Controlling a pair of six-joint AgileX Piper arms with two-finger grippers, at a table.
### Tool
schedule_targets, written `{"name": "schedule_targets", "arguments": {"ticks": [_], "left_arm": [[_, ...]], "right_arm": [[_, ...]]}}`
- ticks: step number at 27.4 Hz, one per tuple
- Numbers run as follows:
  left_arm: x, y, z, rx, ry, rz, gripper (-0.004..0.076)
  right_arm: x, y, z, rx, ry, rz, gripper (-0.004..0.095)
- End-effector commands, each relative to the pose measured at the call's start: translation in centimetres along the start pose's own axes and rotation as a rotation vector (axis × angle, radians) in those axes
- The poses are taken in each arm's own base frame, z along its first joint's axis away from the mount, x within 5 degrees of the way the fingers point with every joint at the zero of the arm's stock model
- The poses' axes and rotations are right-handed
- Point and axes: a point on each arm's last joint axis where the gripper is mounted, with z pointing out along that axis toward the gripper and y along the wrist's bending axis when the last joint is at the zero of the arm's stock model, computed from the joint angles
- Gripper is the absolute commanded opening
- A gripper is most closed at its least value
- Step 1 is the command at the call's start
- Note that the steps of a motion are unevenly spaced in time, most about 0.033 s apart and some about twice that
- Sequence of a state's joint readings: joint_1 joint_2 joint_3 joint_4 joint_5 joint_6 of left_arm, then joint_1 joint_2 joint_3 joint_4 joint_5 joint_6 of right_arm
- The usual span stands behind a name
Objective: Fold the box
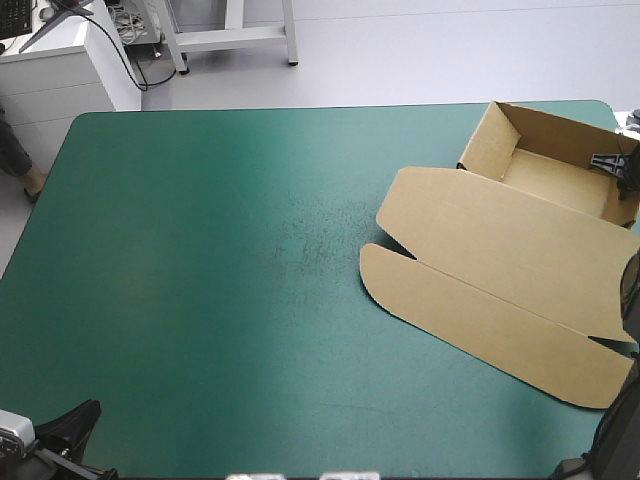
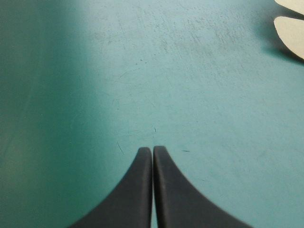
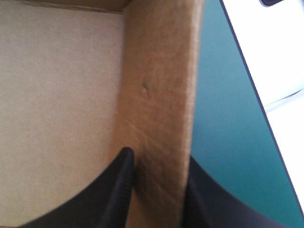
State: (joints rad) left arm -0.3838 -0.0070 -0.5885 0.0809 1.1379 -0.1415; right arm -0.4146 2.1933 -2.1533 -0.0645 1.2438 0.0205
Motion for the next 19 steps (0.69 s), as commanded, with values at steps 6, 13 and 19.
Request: {"name": "schedule_targets", "arguments": {"ticks": [6, 13, 19], "left_arm": [[-1.2, -0.1, -0.2, 0.013, -0.070, -0.006, -0.0008], [-1.2, -0.1, -0.2, 0.013, -0.070, -0.006, -0.0008], [-1.2, -0.1, -0.2, 0.013, -0.070, -0.006, -0.0008]], "right_arm": [[0.2, -1.5, -10.6, 0.045, -0.219, -0.022, 0.0582], [2.5, -1.0, -19.9, -0.044, -0.409, -0.032, 0.0581], [8.3, 1.4, -31.7, -0.315, -0.678, -0.139, 0.0547]]}}
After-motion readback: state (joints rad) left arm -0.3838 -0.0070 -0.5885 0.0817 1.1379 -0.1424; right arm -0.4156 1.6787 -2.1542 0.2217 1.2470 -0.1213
